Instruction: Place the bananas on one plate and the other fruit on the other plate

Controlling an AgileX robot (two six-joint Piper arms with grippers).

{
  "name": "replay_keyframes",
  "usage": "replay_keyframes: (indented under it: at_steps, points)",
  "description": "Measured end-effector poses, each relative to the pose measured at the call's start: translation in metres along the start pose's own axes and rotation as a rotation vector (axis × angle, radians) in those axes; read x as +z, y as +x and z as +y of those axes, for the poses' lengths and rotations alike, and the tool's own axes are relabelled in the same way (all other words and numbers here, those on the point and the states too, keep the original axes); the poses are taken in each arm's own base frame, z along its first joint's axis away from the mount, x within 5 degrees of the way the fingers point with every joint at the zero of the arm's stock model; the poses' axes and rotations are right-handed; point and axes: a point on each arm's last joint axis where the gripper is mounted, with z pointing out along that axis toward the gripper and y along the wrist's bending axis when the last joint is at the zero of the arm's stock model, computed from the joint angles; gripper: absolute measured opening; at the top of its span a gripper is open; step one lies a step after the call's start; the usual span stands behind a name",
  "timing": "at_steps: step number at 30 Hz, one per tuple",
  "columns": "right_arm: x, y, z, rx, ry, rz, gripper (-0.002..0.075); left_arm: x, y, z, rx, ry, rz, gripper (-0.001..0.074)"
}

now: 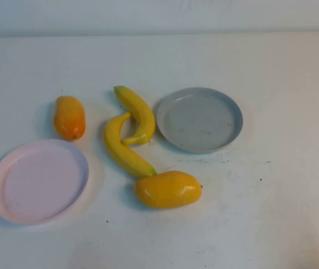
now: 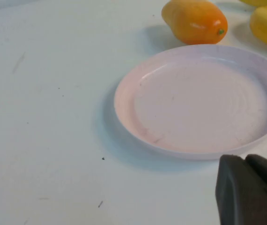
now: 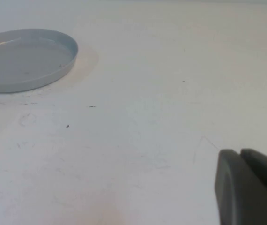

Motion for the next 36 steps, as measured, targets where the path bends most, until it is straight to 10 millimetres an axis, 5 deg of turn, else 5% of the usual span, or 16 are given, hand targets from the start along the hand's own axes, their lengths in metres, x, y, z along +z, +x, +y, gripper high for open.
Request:
replay_keyframes:
  at_steps: [24,36]
  points:
    - [0.0,0.0,0.0,0.0,0.0,0.0,-0.0015,0.0,-0.003,-0.002,-0.052,0.017,-0.032,-0.0005]
    - [0.0,0.0,0.0,0.0,0.0,0.0,-0.0016,-0.003,-0.021,-0.007,-0.571,0.139,-0.21,-0.0005]
